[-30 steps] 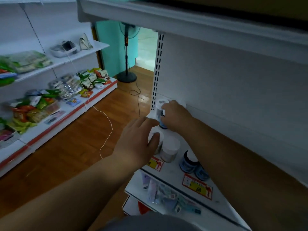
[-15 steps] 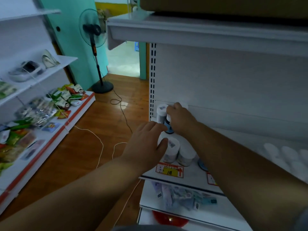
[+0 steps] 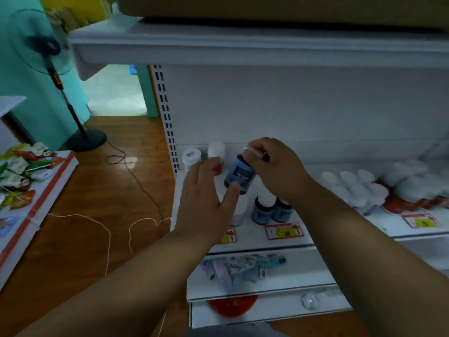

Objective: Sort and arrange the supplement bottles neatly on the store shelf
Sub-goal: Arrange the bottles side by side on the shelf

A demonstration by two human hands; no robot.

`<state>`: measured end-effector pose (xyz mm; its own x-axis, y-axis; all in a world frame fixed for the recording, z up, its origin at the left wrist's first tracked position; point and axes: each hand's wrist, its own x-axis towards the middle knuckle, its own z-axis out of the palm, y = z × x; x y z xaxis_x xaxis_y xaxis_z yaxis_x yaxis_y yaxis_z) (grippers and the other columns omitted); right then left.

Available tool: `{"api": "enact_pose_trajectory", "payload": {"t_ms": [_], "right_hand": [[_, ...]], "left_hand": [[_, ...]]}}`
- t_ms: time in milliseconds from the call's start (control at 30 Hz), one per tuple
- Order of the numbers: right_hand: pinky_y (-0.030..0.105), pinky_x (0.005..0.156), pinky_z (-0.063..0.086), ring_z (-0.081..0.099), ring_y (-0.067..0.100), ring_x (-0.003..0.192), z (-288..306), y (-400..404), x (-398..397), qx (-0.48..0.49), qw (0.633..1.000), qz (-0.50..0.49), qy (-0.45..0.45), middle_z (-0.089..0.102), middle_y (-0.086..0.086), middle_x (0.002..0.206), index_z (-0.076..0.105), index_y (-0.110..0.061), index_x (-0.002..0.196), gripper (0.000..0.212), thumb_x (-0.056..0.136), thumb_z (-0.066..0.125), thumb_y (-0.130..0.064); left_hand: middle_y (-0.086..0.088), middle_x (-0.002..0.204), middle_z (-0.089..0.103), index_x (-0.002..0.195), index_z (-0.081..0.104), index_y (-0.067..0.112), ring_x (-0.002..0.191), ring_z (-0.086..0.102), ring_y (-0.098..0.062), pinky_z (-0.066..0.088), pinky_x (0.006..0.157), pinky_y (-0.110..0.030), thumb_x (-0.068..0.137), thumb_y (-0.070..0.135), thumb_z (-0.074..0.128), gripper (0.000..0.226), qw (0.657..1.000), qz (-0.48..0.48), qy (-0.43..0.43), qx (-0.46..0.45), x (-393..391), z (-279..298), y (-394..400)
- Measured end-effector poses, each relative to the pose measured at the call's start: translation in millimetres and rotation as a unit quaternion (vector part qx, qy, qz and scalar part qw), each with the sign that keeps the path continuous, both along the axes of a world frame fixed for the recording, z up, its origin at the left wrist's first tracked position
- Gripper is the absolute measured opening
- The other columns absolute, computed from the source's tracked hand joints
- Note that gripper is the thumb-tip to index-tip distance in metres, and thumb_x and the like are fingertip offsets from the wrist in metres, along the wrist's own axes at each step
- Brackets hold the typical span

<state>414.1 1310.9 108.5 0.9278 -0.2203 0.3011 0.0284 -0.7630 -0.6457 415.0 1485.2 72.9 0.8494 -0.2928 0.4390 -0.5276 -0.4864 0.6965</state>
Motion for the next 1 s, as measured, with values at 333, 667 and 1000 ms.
{"api": "enact_pose_trajectory", "payload": {"t_ms": [333, 667, 1000], "right_hand": [[0.004, 0.067, 0.043, 0.057, -0.007, 0.083, 20.9, -67.2, -71.6, 0.054, 0.998, -0.011, 0.017, 0.064, -0.016, 0.095, 0.064, -0.026, 0.103, 0.022, 0.088, 0.062, -0.042], [0.025, 0.082, 0.037, 0.053, 0.021, 0.11, -1.5, -130.0, -54.1, -0.149, 0.969, 0.01, 0.196, 0.054, 0.005, 0.125, 0.052, -0.017, 0.128, 0.044, 0.088, 0.064, -0.033], [0.026, 0.076, 0.035, 0.047, 0.018, 0.096, -23.4, -132.2, -33.9, -0.21, 0.934, 0.072, 0.28, 0.054, 0.005, 0.117, 0.053, -0.014, 0.117, 0.039, 0.085, 0.066, -0.033]], "left_hand": [[0.011, 0.136, 0.043, 0.143, 0.033, 0.028, 0.114, 0.039, 0.002, 0.03, 0.091, -0.017, 0.079, 0.073, 0.027, 0.078, 0.989, -0.122, 0.078, 0.008, -33.7, -6.2, -83.6], [-0.011, 0.15, 0.039, 0.145, 0.036, 0.013, 0.136, 0.037, -0.031, 0.025, 0.113, -0.042, 0.097, 0.042, 0.03, 0.057, 0.94, -0.051, -0.096, 0.324, -11.0, -43.0, -134.1], [-0.003, 0.139, 0.049, 0.148, 0.029, 0.02, 0.122, 0.047, -0.027, 0.034, 0.101, -0.039, 0.097, 0.043, 0.028, 0.057, 0.887, -0.056, -0.079, 0.451, -5.8, -58.9, -141.3]]}}
